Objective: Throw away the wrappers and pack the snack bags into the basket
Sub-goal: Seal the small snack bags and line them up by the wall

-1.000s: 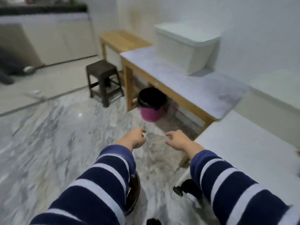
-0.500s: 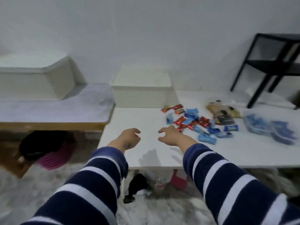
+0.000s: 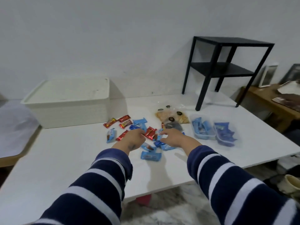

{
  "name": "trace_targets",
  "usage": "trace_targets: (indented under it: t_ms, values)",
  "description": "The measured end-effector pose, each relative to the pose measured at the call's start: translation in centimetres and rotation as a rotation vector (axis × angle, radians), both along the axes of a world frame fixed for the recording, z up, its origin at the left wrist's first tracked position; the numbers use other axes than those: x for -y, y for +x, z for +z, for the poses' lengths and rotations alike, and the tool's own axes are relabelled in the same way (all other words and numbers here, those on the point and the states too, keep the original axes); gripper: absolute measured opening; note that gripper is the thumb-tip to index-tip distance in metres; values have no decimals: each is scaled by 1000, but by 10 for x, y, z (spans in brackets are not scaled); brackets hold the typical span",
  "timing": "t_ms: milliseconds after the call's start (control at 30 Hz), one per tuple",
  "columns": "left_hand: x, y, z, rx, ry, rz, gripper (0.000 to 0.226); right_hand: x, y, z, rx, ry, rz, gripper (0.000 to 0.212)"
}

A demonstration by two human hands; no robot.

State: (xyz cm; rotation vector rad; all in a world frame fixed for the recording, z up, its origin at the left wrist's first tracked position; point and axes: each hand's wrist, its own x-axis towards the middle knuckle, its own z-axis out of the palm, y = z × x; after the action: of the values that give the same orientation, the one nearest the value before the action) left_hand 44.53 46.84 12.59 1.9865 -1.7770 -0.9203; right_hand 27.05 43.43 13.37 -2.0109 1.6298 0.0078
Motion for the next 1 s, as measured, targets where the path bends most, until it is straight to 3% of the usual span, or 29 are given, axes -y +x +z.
trace_targets:
  t_ms: [400, 833, 1000]
  values:
    - [145, -87, -58, -102, 22, 41, 38, 129, -71, -20, 79, -17, -48, 39]
    - [233, -127, -117, -147, -93, 185, 106, 271, -92, -61, 91, 57, -80, 51]
    - [235, -144, -130, -213, -94, 291, 119, 325, -89, -77, 273, 116, -129, 59]
